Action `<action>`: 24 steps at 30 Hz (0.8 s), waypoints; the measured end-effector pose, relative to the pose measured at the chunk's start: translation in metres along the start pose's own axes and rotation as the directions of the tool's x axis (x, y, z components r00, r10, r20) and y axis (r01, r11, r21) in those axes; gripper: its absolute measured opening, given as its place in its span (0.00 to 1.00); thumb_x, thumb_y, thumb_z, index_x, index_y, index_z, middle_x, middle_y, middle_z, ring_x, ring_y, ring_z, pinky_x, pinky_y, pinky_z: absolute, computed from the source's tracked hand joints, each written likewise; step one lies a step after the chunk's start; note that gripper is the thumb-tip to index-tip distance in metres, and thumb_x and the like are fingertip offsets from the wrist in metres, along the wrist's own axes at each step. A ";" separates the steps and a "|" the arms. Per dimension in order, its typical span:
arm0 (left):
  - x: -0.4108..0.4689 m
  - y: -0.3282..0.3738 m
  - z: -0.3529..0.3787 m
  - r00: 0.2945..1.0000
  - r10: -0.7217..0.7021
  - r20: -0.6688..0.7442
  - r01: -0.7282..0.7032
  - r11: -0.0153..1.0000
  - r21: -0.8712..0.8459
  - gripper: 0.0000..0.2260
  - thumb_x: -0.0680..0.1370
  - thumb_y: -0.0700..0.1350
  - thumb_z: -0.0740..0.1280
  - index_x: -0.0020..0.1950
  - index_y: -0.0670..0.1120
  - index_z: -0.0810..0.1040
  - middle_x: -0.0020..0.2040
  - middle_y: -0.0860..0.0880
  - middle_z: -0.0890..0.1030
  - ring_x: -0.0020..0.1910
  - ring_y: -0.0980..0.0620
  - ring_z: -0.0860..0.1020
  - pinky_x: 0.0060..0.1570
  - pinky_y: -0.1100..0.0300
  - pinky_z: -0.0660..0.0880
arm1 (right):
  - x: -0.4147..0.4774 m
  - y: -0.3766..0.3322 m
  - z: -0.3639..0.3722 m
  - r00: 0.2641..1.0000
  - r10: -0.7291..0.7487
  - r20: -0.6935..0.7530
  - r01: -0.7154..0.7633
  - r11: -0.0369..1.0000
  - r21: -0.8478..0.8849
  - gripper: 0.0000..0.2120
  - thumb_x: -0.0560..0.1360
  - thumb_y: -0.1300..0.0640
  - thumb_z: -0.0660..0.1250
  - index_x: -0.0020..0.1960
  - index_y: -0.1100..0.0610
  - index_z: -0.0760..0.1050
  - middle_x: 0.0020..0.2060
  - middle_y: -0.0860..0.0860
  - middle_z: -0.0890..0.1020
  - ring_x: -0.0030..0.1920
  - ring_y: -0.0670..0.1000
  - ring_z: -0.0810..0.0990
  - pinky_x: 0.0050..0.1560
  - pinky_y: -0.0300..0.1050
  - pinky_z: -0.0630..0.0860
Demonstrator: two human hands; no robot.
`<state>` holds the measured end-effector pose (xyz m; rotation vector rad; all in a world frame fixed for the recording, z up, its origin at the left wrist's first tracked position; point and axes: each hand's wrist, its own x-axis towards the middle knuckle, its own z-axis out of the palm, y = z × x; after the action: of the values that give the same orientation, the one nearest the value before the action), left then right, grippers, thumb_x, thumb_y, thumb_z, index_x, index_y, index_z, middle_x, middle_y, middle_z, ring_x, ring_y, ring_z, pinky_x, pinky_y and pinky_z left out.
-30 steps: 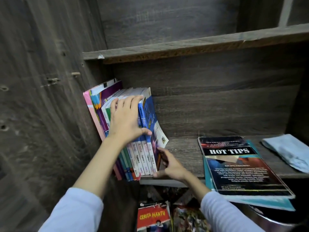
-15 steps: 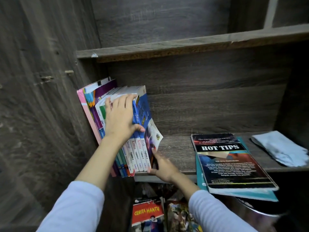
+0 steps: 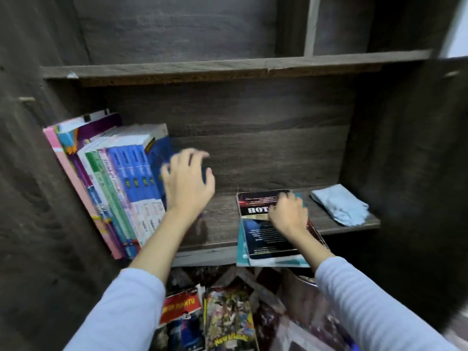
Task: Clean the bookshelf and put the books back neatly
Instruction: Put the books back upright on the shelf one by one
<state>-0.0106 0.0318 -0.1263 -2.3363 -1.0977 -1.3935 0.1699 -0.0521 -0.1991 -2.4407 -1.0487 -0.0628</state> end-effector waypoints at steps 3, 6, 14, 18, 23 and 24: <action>-0.030 0.032 0.039 0.865 -0.189 0.466 0.249 0.966 -0.070 0.13 0.76 0.51 0.61 0.56 0.46 0.77 0.54 0.45 0.79 0.54 0.43 0.78 0.53 0.52 0.74 | -0.002 0.038 -0.003 0.987 0.140 0.081 -0.137 0.989 -0.048 0.27 0.77 0.44 0.60 0.68 0.61 0.65 0.68 0.57 0.67 0.69 0.59 0.63 0.65 0.54 0.65; -0.068 0.040 0.081 0.521 -0.402 0.753 0.526 0.846 0.088 0.26 0.74 0.63 0.64 0.56 0.42 0.78 0.57 0.40 0.80 0.56 0.41 0.78 0.54 0.53 0.76 | -0.009 0.067 -0.007 0.960 0.228 0.162 -0.221 0.973 -0.062 0.35 0.76 0.38 0.61 0.71 0.62 0.61 0.69 0.58 0.64 0.70 0.59 0.62 0.66 0.55 0.65; -0.099 0.048 0.101 0.471 -0.455 0.755 0.592 0.798 0.112 0.29 0.65 0.64 0.73 0.55 0.43 0.78 0.57 0.42 0.79 0.56 0.42 0.78 0.51 0.54 0.75 | -0.022 0.084 -0.010 0.938 0.258 0.232 -0.269 0.963 0.013 0.27 0.76 0.40 0.62 0.64 0.60 0.70 0.63 0.58 0.73 0.63 0.60 0.73 0.58 0.50 0.71; -0.096 0.041 0.100 0.462 -0.478 0.747 0.618 0.777 0.115 0.24 0.68 0.59 0.74 0.53 0.42 0.79 0.54 0.41 0.81 0.55 0.42 0.78 0.50 0.55 0.74 | -0.028 0.072 -0.013 0.953 0.247 0.176 -0.251 0.968 0.003 0.28 0.74 0.42 0.67 0.64 0.61 0.71 0.62 0.58 0.74 0.63 0.59 0.74 0.57 0.49 0.72; -0.093 0.028 0.096 0.417 -0.522 0.744 0.694 0.711 0.110 0.19 0.68 0.52 0.76 0.48 0.39 0.80 0.52 0.40 0.82 0.54 0.44 0.79 0.47 0.58 0.72 | -0.026 0.070 -0.008 0.875 0.296 0.382 -0.457 0.766 0.452 0.21 0.66 0.53 0.77 0.55 0.60 0.78 0.54 0.56 0.82 0.54 0.56 0.81 0.57 0.46 0.76; -0.092 0.026 0.096 0.395 -0.515 0.761 0.711 0.696 0.103 0.18 0.67 0.51 0.77 0.47 0.39 0.81 0.51 0.41 0.82 0.53 0.44 0.79 0.47 0.58 0.73 | -0.025 0.071 -0.007 0.852 0.288 0.436 -0.505 0.671 0.543 0.18 0.65 0.58 0.76 0.53 0.60 0.79 0.51 0.57 0.83 0.51 0.56 0.82 0.56 0.48 0.78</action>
<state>0.0460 0.0180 -0.2482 -2.9291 -2.3838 -0.6168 0.2024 -0.1139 -0.2270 -1.9876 -0.4777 0.7483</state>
